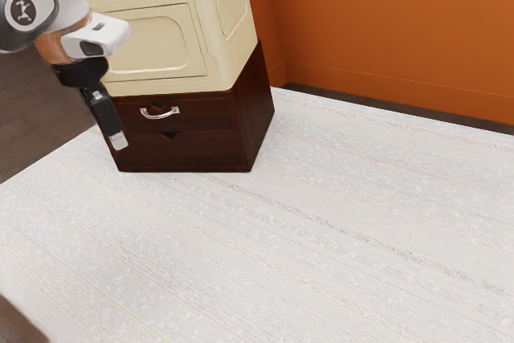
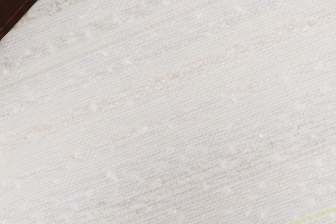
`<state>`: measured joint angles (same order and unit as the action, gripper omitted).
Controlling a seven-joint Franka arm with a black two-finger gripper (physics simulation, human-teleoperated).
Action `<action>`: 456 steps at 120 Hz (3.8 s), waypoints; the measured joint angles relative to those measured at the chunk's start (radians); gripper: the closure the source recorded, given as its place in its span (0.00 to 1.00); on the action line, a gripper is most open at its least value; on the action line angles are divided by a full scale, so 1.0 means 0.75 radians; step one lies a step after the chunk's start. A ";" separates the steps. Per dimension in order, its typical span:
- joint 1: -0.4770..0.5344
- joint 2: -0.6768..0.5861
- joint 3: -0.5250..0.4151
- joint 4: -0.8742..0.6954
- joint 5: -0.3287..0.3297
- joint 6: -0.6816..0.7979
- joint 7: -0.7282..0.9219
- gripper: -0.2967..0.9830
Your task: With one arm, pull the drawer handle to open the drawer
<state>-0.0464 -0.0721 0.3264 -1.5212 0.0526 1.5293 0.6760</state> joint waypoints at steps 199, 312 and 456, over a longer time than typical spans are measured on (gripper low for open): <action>0.288 0.473 0.012 0.101 -0.340 0.792 1.291 0.46; 0.304 0.338 -0.008 -0.130 -0.386 0.819 1.495 0.83; 0.228 -0.226 0.005 -0.769 -0.240 0.945 1.537 0.78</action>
<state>0.1248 -0.2420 0.3301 -2.0976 -0.1271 2.2380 1.8286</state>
